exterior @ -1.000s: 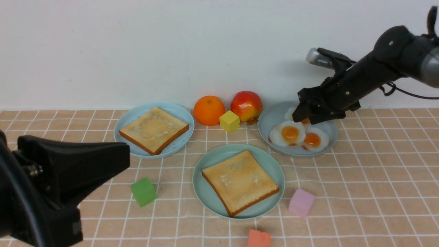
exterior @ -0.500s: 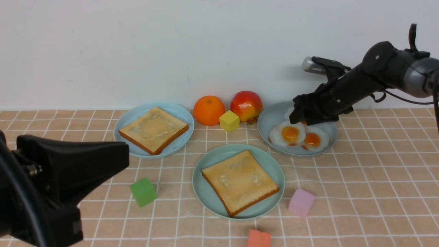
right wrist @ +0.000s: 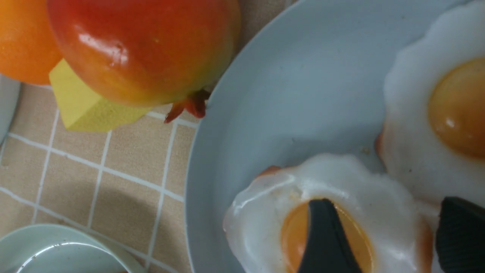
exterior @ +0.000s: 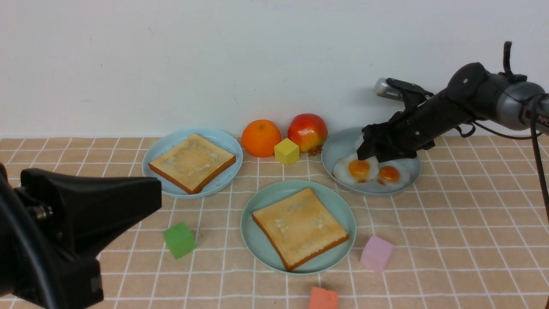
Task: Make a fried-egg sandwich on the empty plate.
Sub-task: Use the right arm to grab a fried egg, then use the right arm to place the fried egg on the slice of bread in the middle
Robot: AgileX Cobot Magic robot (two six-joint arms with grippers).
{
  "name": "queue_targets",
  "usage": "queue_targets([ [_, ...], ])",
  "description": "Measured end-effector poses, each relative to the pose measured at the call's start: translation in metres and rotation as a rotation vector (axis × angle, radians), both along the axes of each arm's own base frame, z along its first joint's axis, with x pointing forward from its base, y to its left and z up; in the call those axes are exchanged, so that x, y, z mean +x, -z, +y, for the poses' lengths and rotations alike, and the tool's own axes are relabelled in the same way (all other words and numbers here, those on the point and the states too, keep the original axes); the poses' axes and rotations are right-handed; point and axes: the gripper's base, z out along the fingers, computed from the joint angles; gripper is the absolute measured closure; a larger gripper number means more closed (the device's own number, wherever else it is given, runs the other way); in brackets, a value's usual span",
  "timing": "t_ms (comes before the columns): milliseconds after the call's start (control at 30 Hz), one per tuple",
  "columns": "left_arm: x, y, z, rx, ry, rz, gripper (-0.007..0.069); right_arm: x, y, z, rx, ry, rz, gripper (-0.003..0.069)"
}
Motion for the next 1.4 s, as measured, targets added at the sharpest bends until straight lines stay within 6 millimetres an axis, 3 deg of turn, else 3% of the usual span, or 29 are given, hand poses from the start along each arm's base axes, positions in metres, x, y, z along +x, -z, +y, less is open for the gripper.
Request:
queue_targets([
  [333,0.000,0.000,0.000,-0.002,0.000,-0.001,0.0638,0.000,0.000,0.001,0.008,-0.002,0.008,0.0307],
  [667,0.001,0.000,0.000,0.011,-0.003,-0.015,0.0638,-0.003,0.002,0.002,0.013,-0.022,0.039,0.0528],
  [867,0.001,0.000,0.000,0.011,-0.003,-0.016,0.0638,-0.006,-0.002,0.002,0.018,-0.033,0.047,0.0534],
  [933,0.001,0.000,0.000,0.011,-0.003,-0.017,0.0638,-0.008,-0.012,0.003,0.021,-0.039,0.037,0.0547],
  [1100,0.001,0.000,0.001,0.014,-0.005,-0.020,0.0638,-0.020,-0.065,0.002,0.022,-0.067,-0.037,0.0580],
  [1300,0.002,0.002,0.003,0.068,-0.018,-0.035,0.0637,-0.062,-0.130,0.005,0.037,-0.156,-0.043,0.0580],
  [1400,0.002,0.004,0.004,0.097,-0.027,-0.032,0.0637,-0.082,-0.137,0.013,0.037,-0.178,-0.031,0.0580],
])
